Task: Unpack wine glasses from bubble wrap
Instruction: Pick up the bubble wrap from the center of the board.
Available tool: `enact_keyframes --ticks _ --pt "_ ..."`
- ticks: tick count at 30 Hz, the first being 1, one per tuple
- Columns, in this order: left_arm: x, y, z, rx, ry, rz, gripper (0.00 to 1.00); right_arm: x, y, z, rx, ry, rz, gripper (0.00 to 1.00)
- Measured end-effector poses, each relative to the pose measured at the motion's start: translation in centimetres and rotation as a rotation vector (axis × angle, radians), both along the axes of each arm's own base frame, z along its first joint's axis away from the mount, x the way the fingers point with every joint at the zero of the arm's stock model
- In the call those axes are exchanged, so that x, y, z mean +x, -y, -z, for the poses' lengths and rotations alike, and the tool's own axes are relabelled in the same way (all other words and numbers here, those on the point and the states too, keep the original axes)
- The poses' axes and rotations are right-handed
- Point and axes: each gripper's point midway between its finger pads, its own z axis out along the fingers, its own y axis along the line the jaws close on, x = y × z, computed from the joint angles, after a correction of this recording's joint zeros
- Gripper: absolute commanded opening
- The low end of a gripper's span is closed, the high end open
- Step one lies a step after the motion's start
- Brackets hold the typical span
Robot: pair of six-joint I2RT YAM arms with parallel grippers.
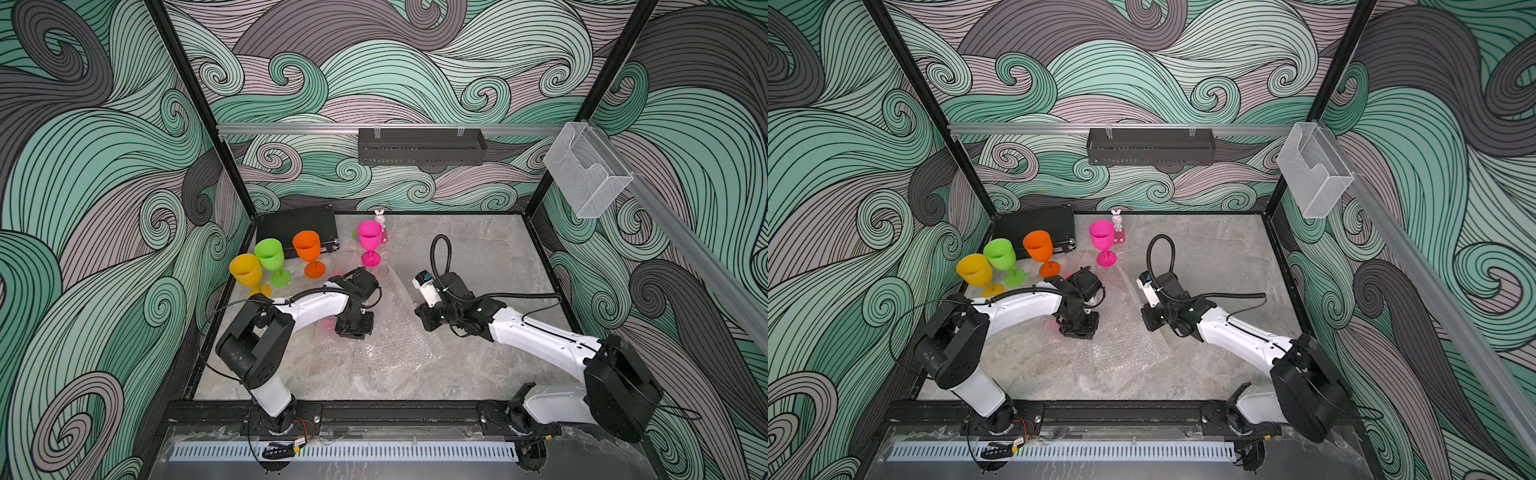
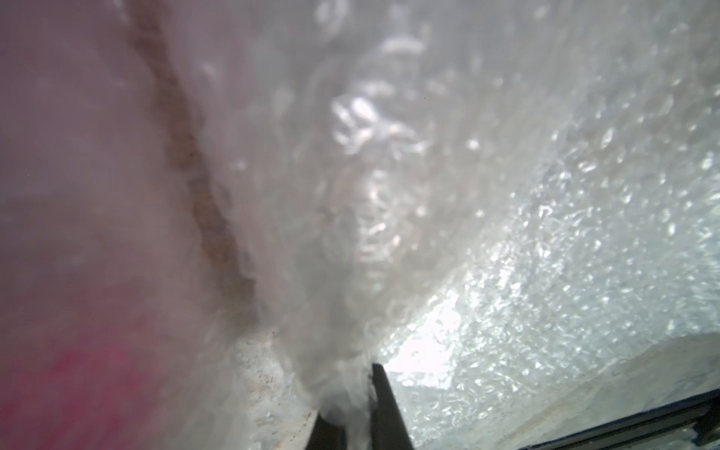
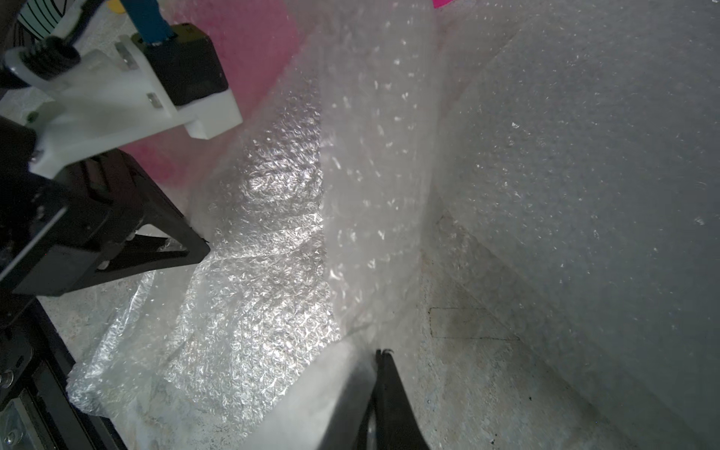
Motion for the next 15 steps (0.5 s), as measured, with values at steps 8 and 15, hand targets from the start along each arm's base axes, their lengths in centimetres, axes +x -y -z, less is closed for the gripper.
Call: enact_keyframes --ticks 8,15 --pt "2.0 1.6 -4.7 -0.126 0.166 0.021 0.04 1.2 2.7 -4.5 0.012 0.146 0.109 0.05" --pt "5.2 4.6 -8.7 -0.266 0.331 0.049 0.04 3.5 7.8 -6.8 -0.006 0.217 0.313 0.03"
